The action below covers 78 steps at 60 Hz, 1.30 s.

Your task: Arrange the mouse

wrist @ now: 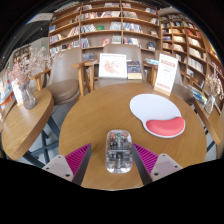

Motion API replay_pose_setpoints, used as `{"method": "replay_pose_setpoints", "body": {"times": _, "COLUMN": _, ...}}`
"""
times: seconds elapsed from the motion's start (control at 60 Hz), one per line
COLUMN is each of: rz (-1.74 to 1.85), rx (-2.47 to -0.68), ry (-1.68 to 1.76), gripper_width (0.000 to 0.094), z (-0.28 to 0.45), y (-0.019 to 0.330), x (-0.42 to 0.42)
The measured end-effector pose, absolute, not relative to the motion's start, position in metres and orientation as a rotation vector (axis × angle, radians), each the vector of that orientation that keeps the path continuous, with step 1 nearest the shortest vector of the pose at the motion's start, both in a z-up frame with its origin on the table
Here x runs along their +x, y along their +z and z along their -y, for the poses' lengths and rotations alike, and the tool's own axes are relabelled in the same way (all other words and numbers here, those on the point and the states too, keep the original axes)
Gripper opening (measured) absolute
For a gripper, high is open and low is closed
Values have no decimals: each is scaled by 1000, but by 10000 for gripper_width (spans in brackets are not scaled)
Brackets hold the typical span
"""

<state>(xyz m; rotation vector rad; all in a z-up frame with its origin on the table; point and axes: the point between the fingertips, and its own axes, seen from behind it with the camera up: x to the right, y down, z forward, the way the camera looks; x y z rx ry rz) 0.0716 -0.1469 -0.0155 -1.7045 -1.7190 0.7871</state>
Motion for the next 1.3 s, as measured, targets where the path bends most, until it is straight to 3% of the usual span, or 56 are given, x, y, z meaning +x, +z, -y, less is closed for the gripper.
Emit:
{"method": "replay_pose_setpoints", "body": {"times": 0.083, "rz": 1722, "rx": -1692, "ry": 791, "gripper_width": 718, "z": 145, "y": -16, "x": 67}}
{"method": "replay_pose_setpoints", "body": {"times": 0.117, "rz": 1722, "rx": -1684, "ry": 793, "gripper_width": 634, "z": 144, "y": -16, "x": 65}}
{"method": "replay_pose_setpoints", "body": {"times": 0.15, "rz": 1723, "rx": -1677, "ry": 796, "gripper_width": 481, "z": 143, "y": -16, "x": 62}}
{"method": "replay_pose_setpoints", "body": {"times": 0.167, "rz": 1724, "rx": -1676, "ry": 804, "gripper_width": 468, "z": 145, "y": -16, "x": 62}}
{"method": "replay_pose_setpoints", "body": {"times": 0.35, "rz": 1785, "rx": -1673, "ry": 845, "gripper_width": 414, "z": 155, "y": -4, "x": 65}}
{"method": "replay_pose_setpoints", "body": {"times": 0.6, "rz": 1723, "rx": -1539, "ry": 948, "gripper_width": 411, "z": 124, "y": 97, "x": 12}}
{"method": "replay_pose_setpoints", "body": {"times": 0.733, "rz": 1654, "rx": -1485, "ry": 885, "gripper_width": 413, "z": 68, "y": 122, "x": -39}}
{"method": "replay_pose_setpoints", "body": {"times": 0.833, "rz": 1628, "rx": -1504, "ry": 840, "gripper_width": 411, "z": 31, "y": 107, "x": -67}}
{"method": "replay_pose_setpoints", "body": {"times": 1.083, "rz": 1626, "rx": -1619, "ry": 776, "gripper_width": 420, "z": -22, "y": 24, "x": -106}}
{"method": "replay_pose_setpoints", "body": {"times": 1.3, "rz": 1635, "rx": -1667, "ry": 715, "gripper_width": 456, "z": -39, "y": -10, "x": -109}}
